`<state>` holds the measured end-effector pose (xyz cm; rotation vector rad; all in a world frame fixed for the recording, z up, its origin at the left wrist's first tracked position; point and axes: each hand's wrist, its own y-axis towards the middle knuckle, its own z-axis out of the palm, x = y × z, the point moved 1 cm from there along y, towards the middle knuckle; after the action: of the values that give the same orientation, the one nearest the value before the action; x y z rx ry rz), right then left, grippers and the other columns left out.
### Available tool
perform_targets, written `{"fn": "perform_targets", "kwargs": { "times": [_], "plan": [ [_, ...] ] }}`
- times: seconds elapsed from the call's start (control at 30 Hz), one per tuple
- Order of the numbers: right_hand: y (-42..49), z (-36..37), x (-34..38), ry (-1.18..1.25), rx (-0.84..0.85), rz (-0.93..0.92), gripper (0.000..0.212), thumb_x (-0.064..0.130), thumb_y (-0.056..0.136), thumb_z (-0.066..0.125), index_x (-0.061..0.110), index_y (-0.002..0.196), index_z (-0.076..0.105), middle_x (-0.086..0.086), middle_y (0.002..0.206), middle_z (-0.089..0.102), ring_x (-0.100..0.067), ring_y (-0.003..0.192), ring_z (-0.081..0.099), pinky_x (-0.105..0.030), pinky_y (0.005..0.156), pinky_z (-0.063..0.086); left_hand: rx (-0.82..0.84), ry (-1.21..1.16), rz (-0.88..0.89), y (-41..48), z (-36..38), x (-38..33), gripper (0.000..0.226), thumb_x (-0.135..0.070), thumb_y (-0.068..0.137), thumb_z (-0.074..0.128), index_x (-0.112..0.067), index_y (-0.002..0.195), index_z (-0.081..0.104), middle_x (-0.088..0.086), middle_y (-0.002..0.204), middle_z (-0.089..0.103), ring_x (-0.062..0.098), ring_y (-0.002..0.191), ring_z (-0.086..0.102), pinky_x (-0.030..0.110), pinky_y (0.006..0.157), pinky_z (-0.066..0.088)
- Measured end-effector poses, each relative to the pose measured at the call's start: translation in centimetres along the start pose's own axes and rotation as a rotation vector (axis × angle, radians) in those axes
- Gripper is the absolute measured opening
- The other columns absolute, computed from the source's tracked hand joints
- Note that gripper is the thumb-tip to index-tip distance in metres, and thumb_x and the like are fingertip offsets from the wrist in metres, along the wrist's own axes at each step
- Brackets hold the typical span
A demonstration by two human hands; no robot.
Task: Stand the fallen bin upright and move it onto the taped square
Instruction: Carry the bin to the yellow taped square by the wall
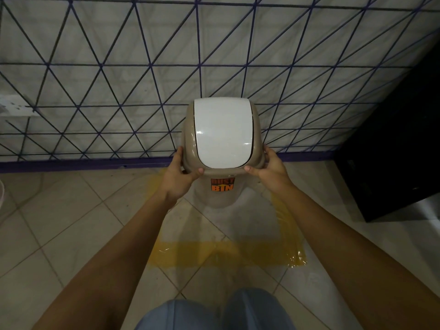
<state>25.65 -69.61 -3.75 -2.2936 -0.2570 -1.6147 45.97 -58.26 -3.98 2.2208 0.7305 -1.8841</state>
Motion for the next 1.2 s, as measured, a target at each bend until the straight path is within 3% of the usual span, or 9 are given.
{"fn": "perform_targets", "kwargs": {
  "times": [0.1,0.2,0.3,0.43,0.5,0.77,1.2],
  "plan": [
    [-0.2,0.1,0.1,-0.016,0.012,-0.027,0.082,0.012,0.073,0.076,0.017,0.142,0.031,-0.004,0.138,0.047,-0.007,0.113,0.043,-0.024,0.095,0.037,-0.002,0.012,0.003,-0.1,-0.1,0.1,0.085,-0.015,0.082,0.067,-0.024,0.148,0.013,0.003,0.150,0.032,0.024,0.132,0.038,0.044,0.105,0.040],
    [-0.3,0.1,0.1,-0.084,-0.015,-0.050,0.085,0.018,0.071,0.077,0.018,0.142,0.031,-0.007,0.142,0.041,-0.019,0.127,0.042,-0.027,0.100,0.035,-0.014,0.046,0.014,-0.3,-0.1,0.0,0.086,-0.018,0.081,0.069,-0.024,0.148,0.015,0.003,0.149,0.034,0.022,0.131,0.039,0.037,0.102,0.041],
    [-0.6,0.3,0.7,-0.197,-0.048,-0.136,0.098,0.025,0.064,0.082,0.021,0.144,0.025,-0.007,0.144,0.034,-0.021,0.131,0.035,-0.029,0.103,0.031,-0.071,0.209,0.101,-0.4,0.1,-0.3,0.089,-0.027,0.075,0.075,-0.023,0.146,0.022,0.004,0.147,0.036,0.021,0.132,0.037,0.042,0.106,0.038],
    [-0.9,0.8,1.3,-0.286,-0.032,-0.179,0.106,0.023,0.064,0.082,0.018,0.147,0.016,-0.005,0.150,0.029,-0.022,0.138,0.026,-0.044,0.113,0.028,-0.157,0.373,0.139,-0.5,0.6,-0.6,0.092,-0.031,0.072,0.076,-0.021,0.146,0.022,0.008,0.145,0.034,0.023,0.130,0.037,0.037,0.106,0.034],
    [-0.8,0.8,1.3,-0.301,-0.036,-0.169,0.106,0.021,0.064,0.082,0.018,0.147,0.015,-0.004,0.151,0.028,-0.022,0.139,0.025,-0.044,0.113,0.027,-0.156,0.400,0.130,-0.5,0.6,-0.5,0.091,-0.031,0.073,0.075,-0.020,0.146,0.023,0.008,0.146,0.033,0.024,0.131,0.035,0.038,0.106,0.033],
    [-0.9,1.0,1.6,-0.292,-0.043,-0.153,0.106,0.016,0.065,0.081,0.018,0.147,0.014,-0.003,0.150,0.027,-0.021,0.138,0.025,-0.038,0.113,0.026,-0.161,0.422,0.098,-0.3,0.7,-0.7,0.090,-0.029,0.072,0.076,-0.017,0.145,0.026,0.009,0.144,0.034,0.025,0.129,0.038,0.036,0.105,0.034],
    [-1.2,1.0,1.9,-0.356,-0.039,-0.142,0.107,0.017,0.067,0.080,0.016,0.148,0.010,-0.006,0.153,0.022,-0.023,0.140,0.021,-0.043,0.115,0.024,-0.148,0.325,0.086,-0.6,1.0,-1.2,0.091,-0.021,0.071,0.078,-0.018,0.144,0.024,0.008,0.146,0.032,0.024,0.133,0.035,0.043,0.109,0.035]
  ]
}}
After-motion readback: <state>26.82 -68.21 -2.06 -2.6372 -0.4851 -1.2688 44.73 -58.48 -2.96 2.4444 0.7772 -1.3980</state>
